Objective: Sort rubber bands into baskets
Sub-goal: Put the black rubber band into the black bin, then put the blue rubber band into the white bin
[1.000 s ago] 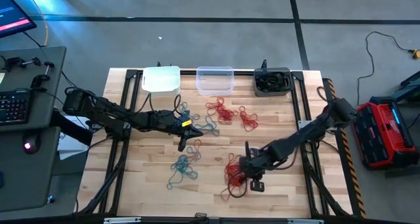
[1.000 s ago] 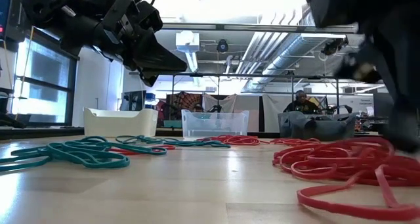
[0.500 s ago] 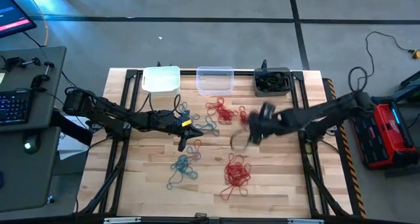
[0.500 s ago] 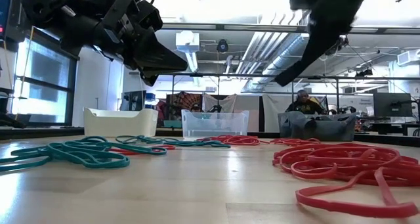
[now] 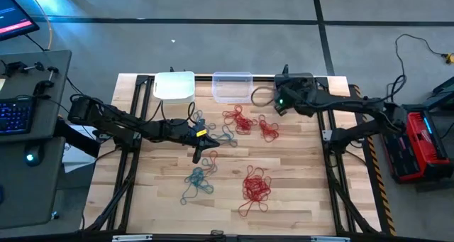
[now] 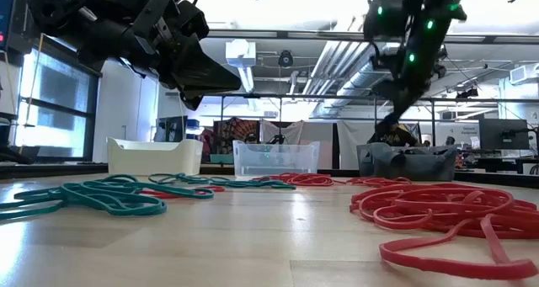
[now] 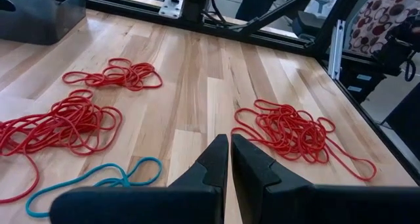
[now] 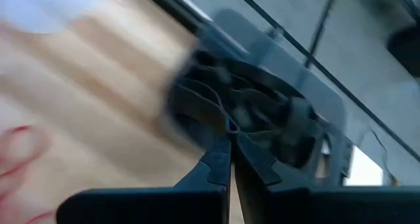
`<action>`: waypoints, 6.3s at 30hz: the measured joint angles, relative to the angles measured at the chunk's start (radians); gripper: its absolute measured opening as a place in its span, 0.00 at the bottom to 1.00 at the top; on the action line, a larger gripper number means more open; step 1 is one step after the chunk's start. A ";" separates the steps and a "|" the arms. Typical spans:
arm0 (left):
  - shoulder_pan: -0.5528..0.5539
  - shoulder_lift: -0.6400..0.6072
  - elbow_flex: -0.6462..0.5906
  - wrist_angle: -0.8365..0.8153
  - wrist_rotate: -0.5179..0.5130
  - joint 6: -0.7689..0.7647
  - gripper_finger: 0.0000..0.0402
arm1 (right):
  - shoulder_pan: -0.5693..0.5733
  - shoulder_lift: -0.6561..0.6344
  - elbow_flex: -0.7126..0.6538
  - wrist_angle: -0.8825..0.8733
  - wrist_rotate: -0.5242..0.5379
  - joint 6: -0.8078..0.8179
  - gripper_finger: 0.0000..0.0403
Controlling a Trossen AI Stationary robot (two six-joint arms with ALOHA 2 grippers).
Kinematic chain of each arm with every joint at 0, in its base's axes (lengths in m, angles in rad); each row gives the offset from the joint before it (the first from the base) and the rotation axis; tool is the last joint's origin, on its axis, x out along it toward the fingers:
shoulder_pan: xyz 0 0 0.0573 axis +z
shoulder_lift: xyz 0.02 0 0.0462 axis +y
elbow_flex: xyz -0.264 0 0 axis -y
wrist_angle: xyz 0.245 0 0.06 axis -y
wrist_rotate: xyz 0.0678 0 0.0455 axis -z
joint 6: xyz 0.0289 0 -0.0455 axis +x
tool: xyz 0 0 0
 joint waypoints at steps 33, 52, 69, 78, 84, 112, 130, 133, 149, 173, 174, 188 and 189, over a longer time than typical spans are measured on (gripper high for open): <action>0.000 0.000 0.000 -0.007 -0.049 -0.001 0.02 | -0.272 0.002 -0.125 0.297 -0.276 -0.196 0.24; 0.001 0.000 0.000 -0.121 -0.169 0.012 0.02 | 0.273 0.002 -0.212 0.720 -0.286 -0.140 0.00; 0.081 -0.049 0.000 -0.235 -0.152 0.026 0.02 | 0.527 0.063 -0.212 0.873 -0.285 -0.168 0.00; 0.127 -0.155 0.000 -0.495 -0.184 0.027 0.02 | 0.528 0.261 -0.212 1.108 -0.286 -0.221 0.00; 0.132 -0.176 0.022 -0.713 -0.332 0.004 0.02 | 0.527 0.289 -0.212 1.209 -0.287 -0.297 0.00; 0.137 -0.175 0.095 -0.978 -0.297 -0.075 0.29 | 0.182 0.265 -0.209 1.252 -0.738 -0.589 0.00; 0.137 -0.175 0.094 -0.982 -0.297 -0.087 0.29 | 0.259 0.265 -0.209 1.282 -0.731 -0.526 0.00; 0.137 -0.175 0.094 -0.981 -0.298 -0.072 0.29 | 0.260 0.265 -0.209 1.282 -0.731 -0.515 0.00; 0.138 -0.175 0.093 -0.981 -0.278 -0.066 0.29 | 0.259 0.265 -0.209 1.283 -0.729 -0.503 0.00; 0.141 -0.174 0.059 -0.840 -0.205 -0.015 0.29 | 0.259 0.265 -0.209 1.281 -0.728 -0.509 0.00; 0.144 -0.174 0.058 -0.829 -0.196 -0.006 0.29 | 0.259 0.265 -0.209 1.281 -0.728 -0.506 0.00; 0.190 -0.182 0.057 -0.954 -0.144 -0.077 0.29 | 0.259 0.265 -0.209 1.281 -0.731 -0.509 0.00; 0.188 -0.182 0.057 -0.953 -0.138 -0.077 0.29 | 0.259 0.265 -0.209 1.281 -0.731 -0.509 0.00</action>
